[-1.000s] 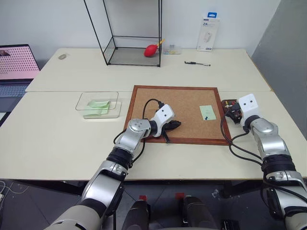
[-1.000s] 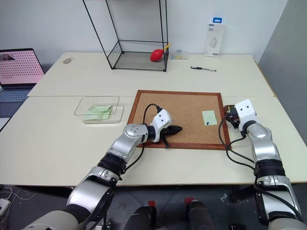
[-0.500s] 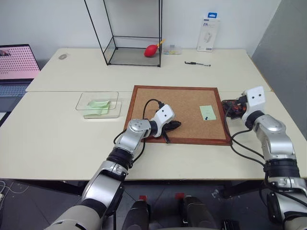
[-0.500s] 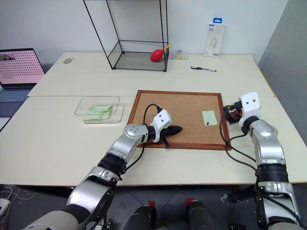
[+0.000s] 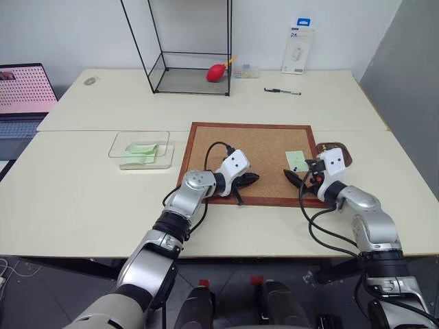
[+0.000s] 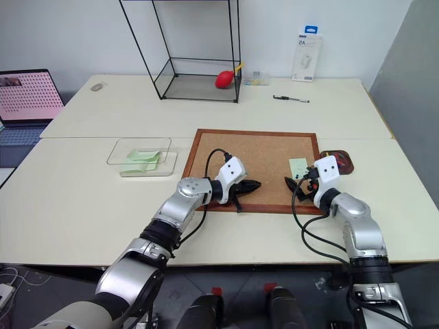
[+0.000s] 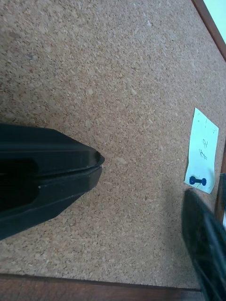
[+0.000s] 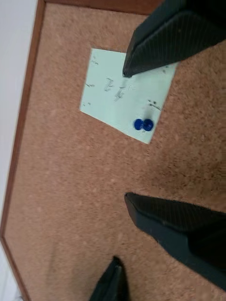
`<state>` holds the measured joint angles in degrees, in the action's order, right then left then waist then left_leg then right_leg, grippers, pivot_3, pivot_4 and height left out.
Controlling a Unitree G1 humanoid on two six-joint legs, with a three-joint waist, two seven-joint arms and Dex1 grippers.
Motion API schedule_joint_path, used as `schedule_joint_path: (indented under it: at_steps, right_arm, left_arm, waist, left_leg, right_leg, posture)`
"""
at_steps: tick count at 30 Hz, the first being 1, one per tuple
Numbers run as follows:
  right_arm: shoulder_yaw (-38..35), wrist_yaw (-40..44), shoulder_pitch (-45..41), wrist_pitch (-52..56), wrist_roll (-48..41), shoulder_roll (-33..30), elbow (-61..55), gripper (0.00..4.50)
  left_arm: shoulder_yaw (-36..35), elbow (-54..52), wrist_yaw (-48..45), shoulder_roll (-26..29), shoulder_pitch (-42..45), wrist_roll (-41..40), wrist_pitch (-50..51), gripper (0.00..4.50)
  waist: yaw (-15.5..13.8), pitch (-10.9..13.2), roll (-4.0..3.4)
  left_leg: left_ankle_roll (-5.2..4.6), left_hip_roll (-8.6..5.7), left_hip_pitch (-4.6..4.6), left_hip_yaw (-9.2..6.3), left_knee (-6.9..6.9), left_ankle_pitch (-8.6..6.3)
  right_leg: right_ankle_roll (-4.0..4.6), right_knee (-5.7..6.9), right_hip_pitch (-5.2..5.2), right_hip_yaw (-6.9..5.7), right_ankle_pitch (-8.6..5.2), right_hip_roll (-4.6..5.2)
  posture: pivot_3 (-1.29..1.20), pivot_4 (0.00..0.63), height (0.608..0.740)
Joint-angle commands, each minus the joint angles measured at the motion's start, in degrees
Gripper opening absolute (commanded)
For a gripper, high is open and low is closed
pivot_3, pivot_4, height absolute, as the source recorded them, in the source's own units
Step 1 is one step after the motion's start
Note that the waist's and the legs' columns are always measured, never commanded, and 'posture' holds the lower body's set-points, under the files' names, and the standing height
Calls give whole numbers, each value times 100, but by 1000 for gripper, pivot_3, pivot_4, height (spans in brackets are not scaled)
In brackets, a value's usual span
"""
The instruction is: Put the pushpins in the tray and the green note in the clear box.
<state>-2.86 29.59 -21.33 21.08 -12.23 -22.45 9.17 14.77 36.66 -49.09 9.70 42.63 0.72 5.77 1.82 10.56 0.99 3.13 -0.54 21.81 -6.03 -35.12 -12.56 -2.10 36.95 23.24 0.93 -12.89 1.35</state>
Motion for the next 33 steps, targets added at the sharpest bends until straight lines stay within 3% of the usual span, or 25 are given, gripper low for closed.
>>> schedule_joint_path:
  at_steps: [1, 16, 33]
  right_arm:
    - [-23, -52, -201, -320, 108, 18, 139, 3036]
    - [-112, 38, -216, -428, 65, 73, 235, 70]
    - [98, 603, -420, -268, -59, -319, -1291, 11]
  left_arm:
    - [204, 126, -89, -30, -179, 148, 122, 0]
    - [216, 87, -96, 1, -222, 161, 111, 0]
    - [68, 117, 13, -86, -150, 46, 217, 0]
  waist:
    - [1, 0, 0]
    - [2, 0, 0]
    - [-4, 0, 1]
  left_leg:
    - [0, 0, 0, 0, 0, 0]
    - [0, 1, 0, 0, 0, 0]
    - [0, 0, 2, -3, 0, 0]
  right_leg:
    - [0, 0, 0, 0, 0, 0]
    - [0, 0, 0, 0, 0, 0]
    - [0, -2, 1, -3, 0, 0]
  posture:
    - [0, 150, 740]
    - [0, 150, 740]
    - [0, 150, 740]
